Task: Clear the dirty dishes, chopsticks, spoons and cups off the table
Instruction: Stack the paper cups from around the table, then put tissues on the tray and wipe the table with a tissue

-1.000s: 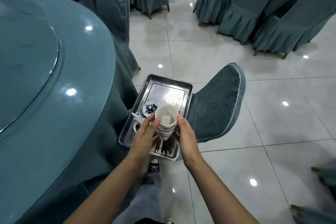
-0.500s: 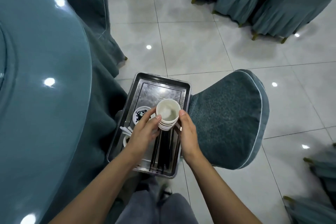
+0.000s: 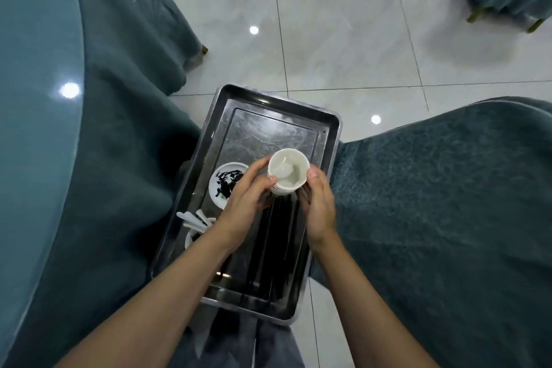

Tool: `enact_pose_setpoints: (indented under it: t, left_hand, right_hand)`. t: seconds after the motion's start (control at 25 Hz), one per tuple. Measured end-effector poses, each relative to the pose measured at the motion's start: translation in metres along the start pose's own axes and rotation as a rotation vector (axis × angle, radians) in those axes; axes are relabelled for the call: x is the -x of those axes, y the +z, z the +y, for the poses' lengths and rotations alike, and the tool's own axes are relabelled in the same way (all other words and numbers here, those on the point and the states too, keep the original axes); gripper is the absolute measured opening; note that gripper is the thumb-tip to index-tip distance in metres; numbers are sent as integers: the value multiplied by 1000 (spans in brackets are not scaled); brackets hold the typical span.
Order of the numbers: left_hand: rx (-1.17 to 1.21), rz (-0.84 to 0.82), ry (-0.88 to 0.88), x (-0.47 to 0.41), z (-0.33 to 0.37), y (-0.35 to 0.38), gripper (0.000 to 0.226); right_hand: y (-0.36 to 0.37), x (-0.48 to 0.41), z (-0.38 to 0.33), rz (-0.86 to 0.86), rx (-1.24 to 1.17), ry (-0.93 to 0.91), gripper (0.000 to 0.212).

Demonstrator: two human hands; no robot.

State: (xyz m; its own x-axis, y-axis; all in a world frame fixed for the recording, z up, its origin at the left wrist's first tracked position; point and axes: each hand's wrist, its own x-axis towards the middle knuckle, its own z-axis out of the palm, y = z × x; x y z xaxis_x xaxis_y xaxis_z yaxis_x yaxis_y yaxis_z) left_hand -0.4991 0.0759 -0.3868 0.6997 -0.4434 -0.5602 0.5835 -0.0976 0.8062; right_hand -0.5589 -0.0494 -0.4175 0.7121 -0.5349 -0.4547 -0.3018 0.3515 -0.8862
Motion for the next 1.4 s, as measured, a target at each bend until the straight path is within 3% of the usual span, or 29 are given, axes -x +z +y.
enact_pose_setpoints:
  t: [0.12, 0.4, 0.64, 0.8, 1.16, 1.4]
  left_hand:
    - [-15, 17, 3, -35, -27, -4, 40]
    - [-69, -17, 12, -102, -76, -6, 40]
    - [-165, -20, 51, -128, -109, -8, 54]
    - [-184, -43, 56, -129, -112, -9, 57]
    - [-363, 3, 74, -101, -85, -10, 68]
    - [-447, 48, 96, -63, -51, -3, 84]
  right_hand:
    - [-4, -32, 29, 19, 14, -2, 40]
    - [-9, -89, 83, 32, -1, 31, 48]
    - [-17, -107, 112, 43, 55, 62, 53]
    - [-21, -108, 107, 50, 131, -37, 59]
    - [-26, -91, 74, 65, 225, -92, 28]
    - [-34, -64, 50, 52, 381, -172, 38]
